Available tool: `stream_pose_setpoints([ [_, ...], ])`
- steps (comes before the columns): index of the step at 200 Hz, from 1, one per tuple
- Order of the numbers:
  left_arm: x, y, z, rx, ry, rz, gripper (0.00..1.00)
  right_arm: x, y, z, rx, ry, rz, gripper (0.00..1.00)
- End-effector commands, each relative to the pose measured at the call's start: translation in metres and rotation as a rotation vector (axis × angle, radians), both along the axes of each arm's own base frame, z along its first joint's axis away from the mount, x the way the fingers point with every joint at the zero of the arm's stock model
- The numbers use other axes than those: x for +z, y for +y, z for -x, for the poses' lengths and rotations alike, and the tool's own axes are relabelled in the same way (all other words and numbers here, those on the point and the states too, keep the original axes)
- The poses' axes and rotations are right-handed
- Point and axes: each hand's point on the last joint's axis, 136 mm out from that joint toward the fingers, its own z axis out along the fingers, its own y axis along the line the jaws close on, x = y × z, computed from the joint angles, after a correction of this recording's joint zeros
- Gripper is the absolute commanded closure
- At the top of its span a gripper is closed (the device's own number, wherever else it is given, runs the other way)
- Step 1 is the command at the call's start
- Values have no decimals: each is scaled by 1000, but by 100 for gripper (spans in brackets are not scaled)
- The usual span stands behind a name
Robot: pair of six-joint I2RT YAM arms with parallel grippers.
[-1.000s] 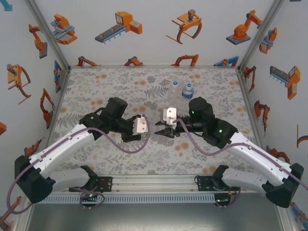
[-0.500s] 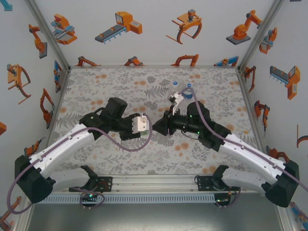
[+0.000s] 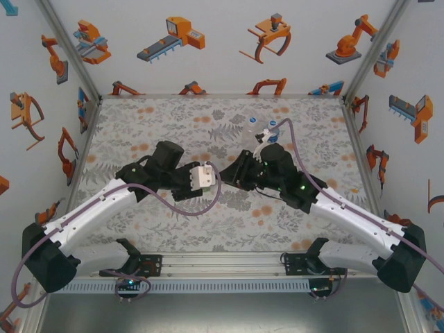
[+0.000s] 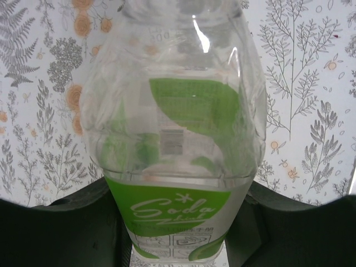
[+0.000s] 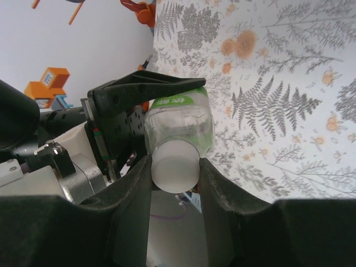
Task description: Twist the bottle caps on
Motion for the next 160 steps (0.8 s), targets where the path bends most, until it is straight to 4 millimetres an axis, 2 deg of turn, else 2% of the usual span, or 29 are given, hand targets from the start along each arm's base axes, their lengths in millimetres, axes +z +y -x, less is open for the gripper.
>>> stream_pose_setpoints([
  [1, 25, -16, 3, -49, -34, 109, 100, 37, -5, -1, 53, -216, 74, 51],
  [12, 26, -17, 5, -56, -28, 111, 100, 55, -9, 2, 97, -341, 115, 43],
  [22, 25, -17, 5, -59, -22, 109, 100, 70, -10, 7, 142, -461, 143, 40],
  [44, 26, -18, 11, -88, -2, 110, 100, 101, -10, 27, 303, -796, 207, 39],
  [66, 27, -19, 19, -132, 8, 124, 100, 116, -11, 51, 470, -1106, 286, 39],
  [81, 27, -20, 22, -146, 14, 131, 100, 116, -9, 72, 619, -1286, 308, 39],
  [96, 28, -21, 25, -159, 23, 138, 100, 106, -6, 89, 761, -1388, 316, 39],
  [127, 31, -23, 30, -183, 36, 154, 100, 90, 0, 96, 893, -1454, 337, 40],
  [160, 30, -23, 30, -182, 39, 151, 100, 81, 6, 97, 920, -1478, 313, 45],
])
